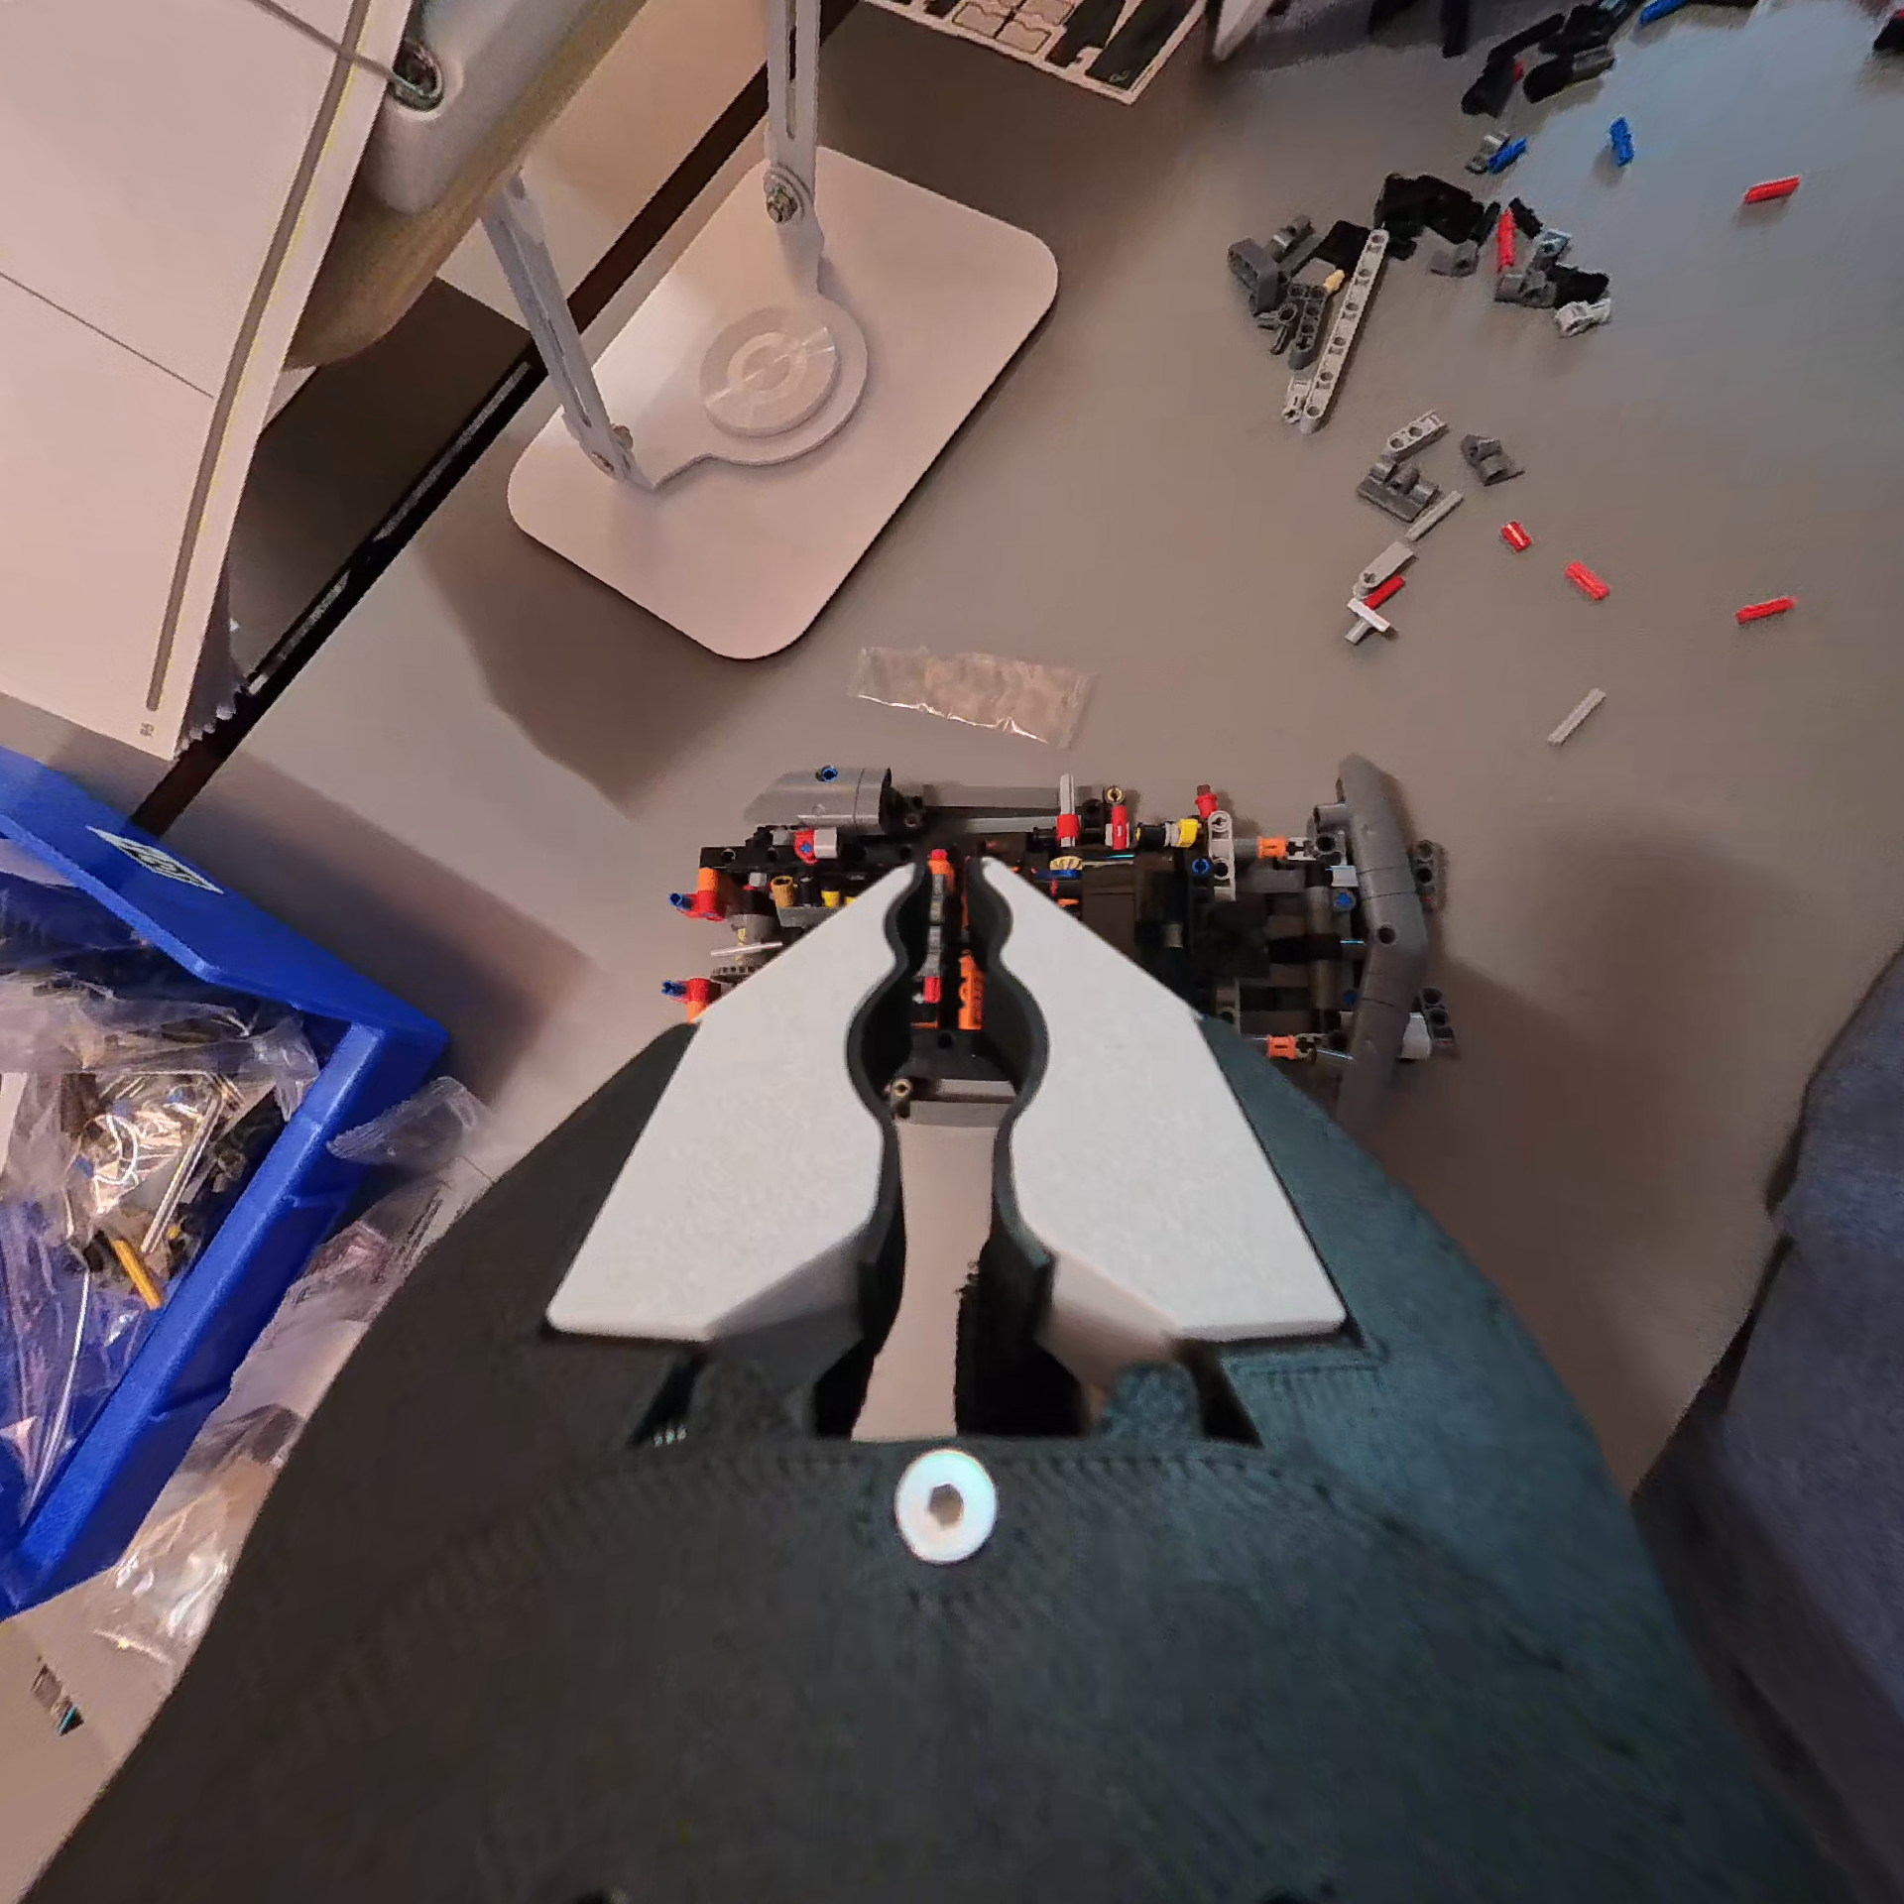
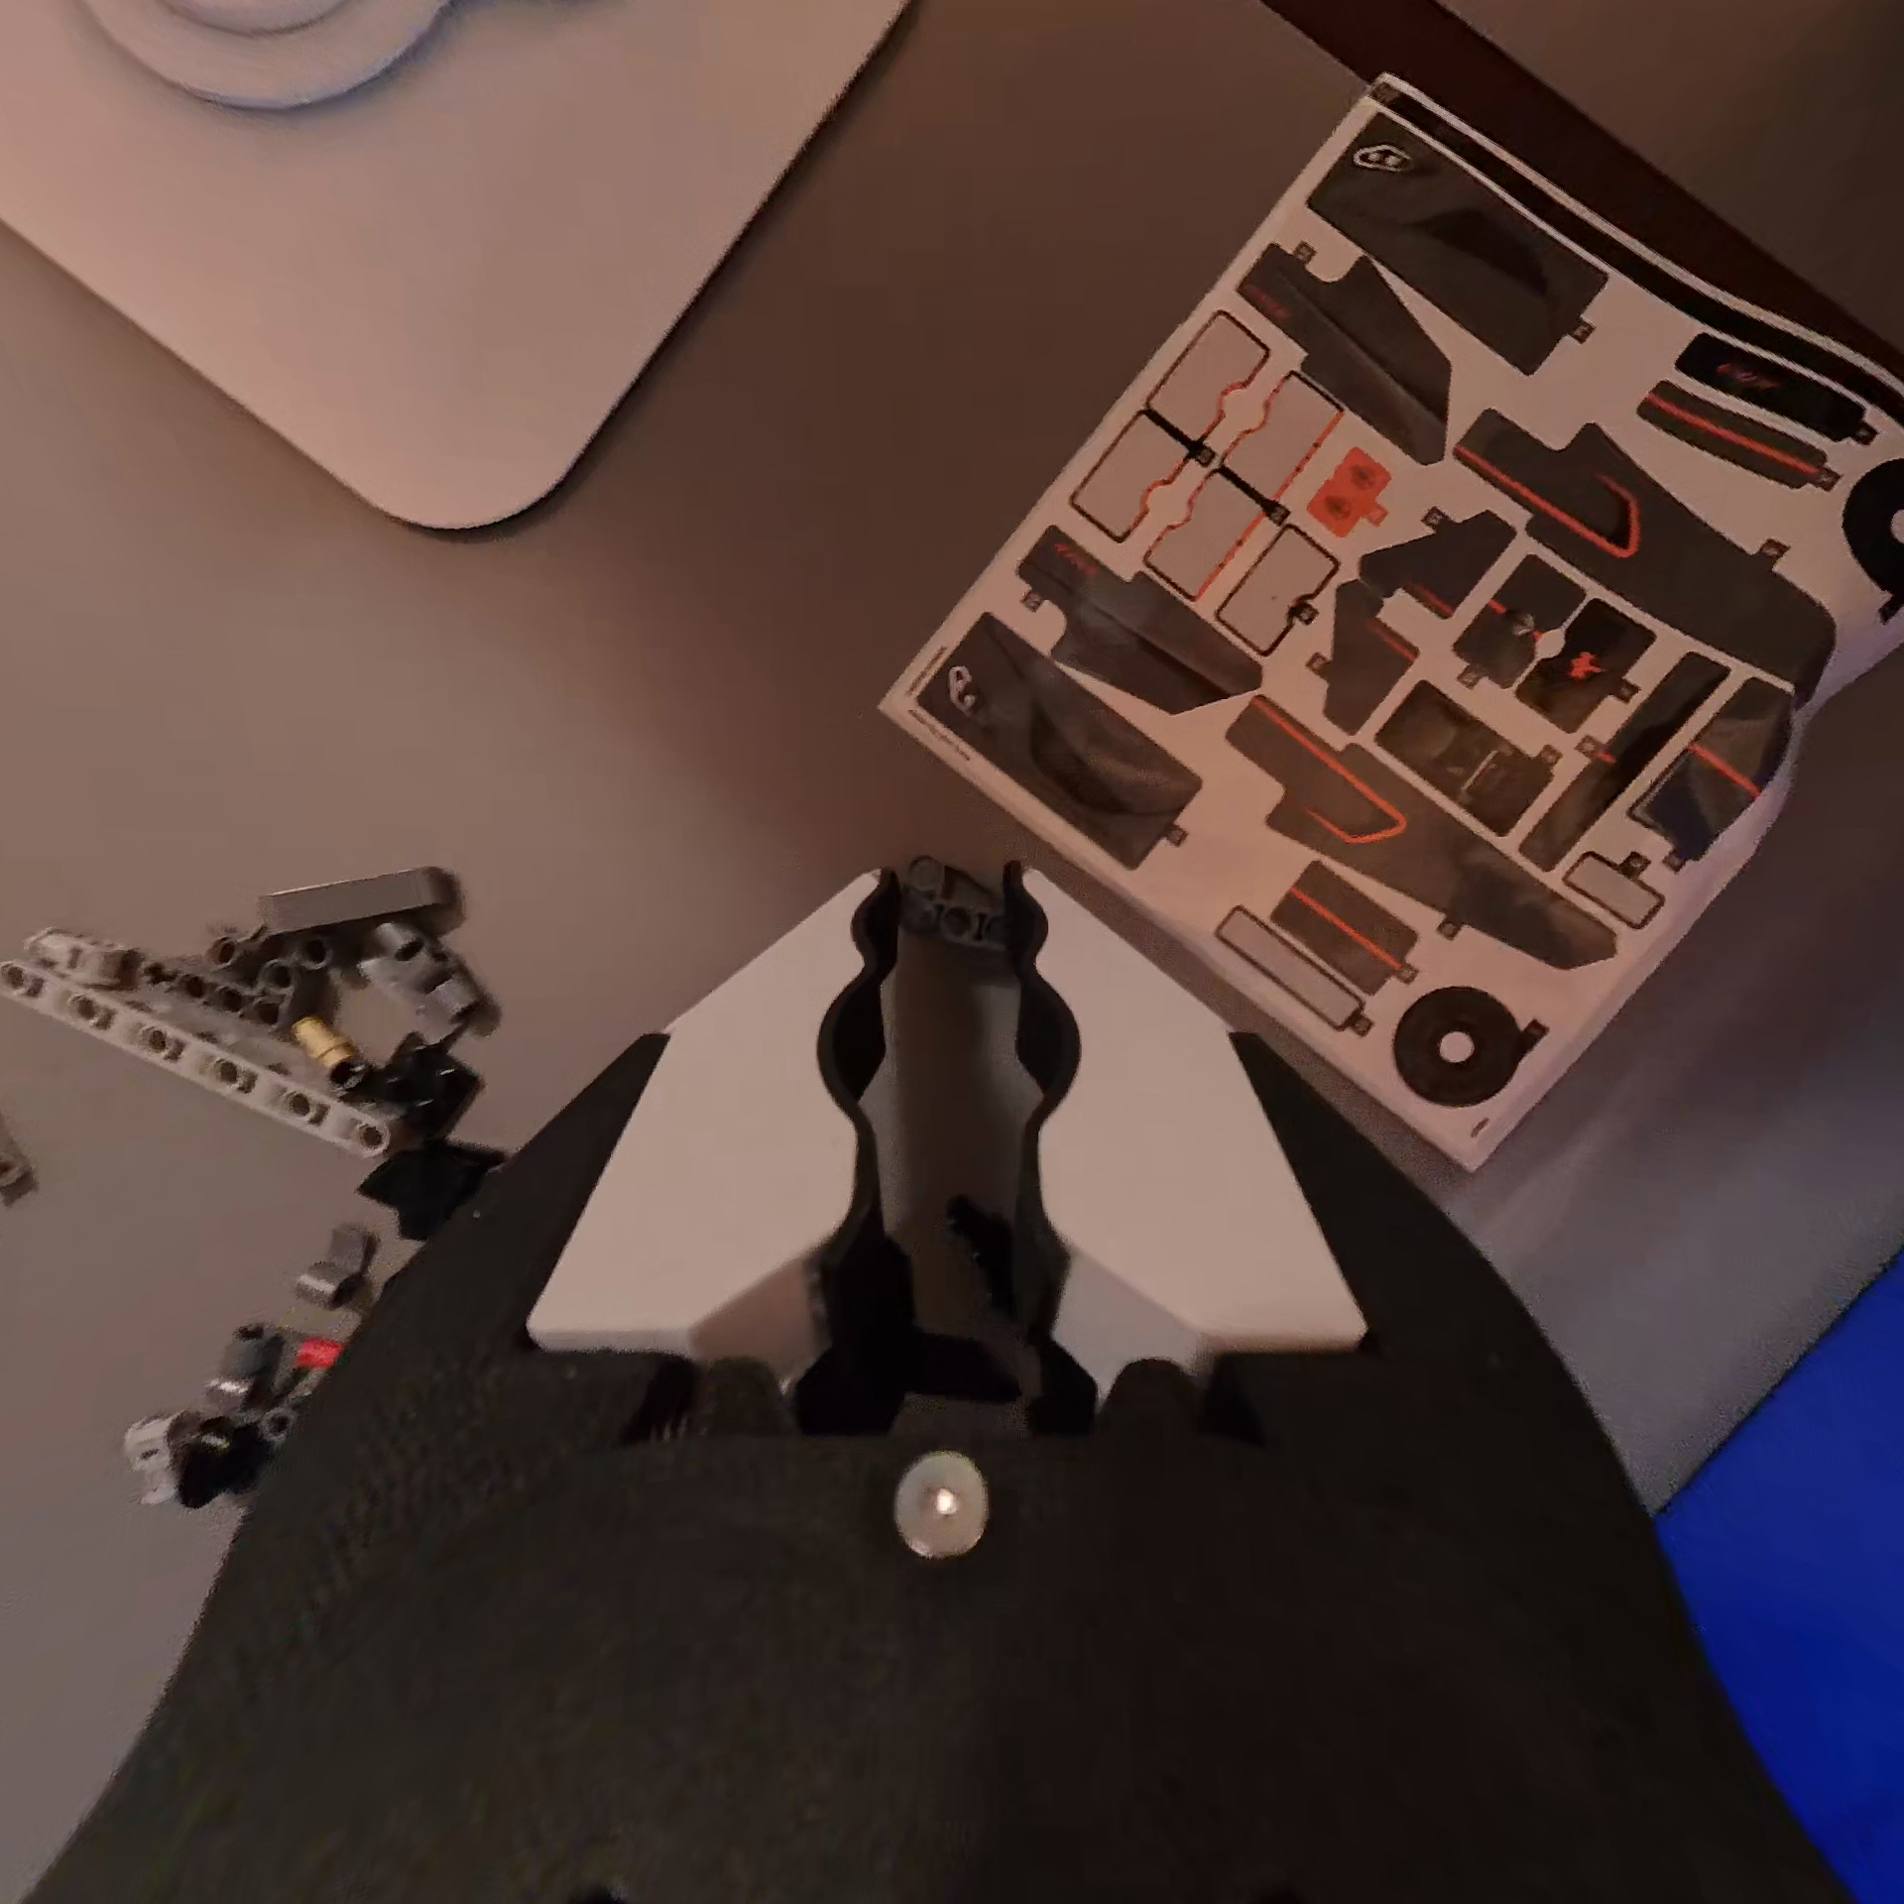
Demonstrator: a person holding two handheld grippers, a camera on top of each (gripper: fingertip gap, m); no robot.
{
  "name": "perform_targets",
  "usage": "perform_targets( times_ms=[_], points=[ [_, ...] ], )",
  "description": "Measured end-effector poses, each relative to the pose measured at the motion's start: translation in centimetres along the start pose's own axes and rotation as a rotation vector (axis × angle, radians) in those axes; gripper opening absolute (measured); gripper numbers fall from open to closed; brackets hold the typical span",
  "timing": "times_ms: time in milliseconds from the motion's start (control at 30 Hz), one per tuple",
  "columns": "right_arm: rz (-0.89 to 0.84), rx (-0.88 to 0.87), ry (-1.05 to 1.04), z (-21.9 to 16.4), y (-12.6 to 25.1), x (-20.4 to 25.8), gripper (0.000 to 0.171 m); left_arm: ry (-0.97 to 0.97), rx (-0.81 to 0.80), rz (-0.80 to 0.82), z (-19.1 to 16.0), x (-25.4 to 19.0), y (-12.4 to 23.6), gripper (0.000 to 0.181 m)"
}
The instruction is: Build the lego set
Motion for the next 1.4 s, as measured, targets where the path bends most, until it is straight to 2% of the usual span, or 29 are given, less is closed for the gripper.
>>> perform_targets(
  times_ms=[33,300,500,600,767,933,1000,1067,1233,1400],
  points=[
    [0.009,-0.009,-0.003,-0.2,0.2,0.4,0.018,0.001,-0.001,-0.002,-0.1,-0.1,0.0,0.005],
    [0.101,-0.106,-0.052,-1.9,2.2,3.2,0.017,-0.012,-0.012,-0.033,-0.2,-1.0,0.3,0.005],
    [0.163,-0.139,0.026,-3.0,4.3,10.6,0.016,-0.002,-0.021,-0.049,-0.8,-1.7,0.8,0.006],
    [0.184,-0.104,0.06,-4.7,3.9,14.9,0.017,0.004,-0.021,-0.063,-1.3,-2.1,0.8,0.006],
    [0.175,-0.057,0.077,-8.1,2.3,19.3,0.017,-0.014,-0.033,-0.122,-1.0,-4.1,0.3,0.006],
    [0.135,0.011,0.097,-10.8,0.6,20.8,0.017,-0.06,-0.052,-0.196,0.1,-6.7,-0.6,0.006],
    [0.124,-0.013,0.098,-11.0,0.6,21.0,0.018,-0.083,-0.061,-0.227,0.7,-7.8,-0.8,0.007],
    [0.093,-0.028,0.097,-11.2,0.9,21.1,0.033,-0.109,-0.068,-0.25,1.2,-8.8,-1.0,0.007],
    [0.038,-0.159,0.036,-13.0,5.3,21.4,0.039,-0.115,-0.1,-0.314,2.7,-11.0,-1.4,0.007],
    [-0.082,-0.21,-0.09,-19.1,11.6,19.2,0.042,-0.15,-0.137,-0.409,4.4,-14.9,-2.1,0.007]
  ],
)
Point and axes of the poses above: each gripper's, where its closed fingertips meet, y back along the fingers, z out of its top, x = y × z across the jaws, the point moved 7 cm from there along y, back along the fingers, and after that the axes turned 13 degrees about z, right-handed, at the moved point
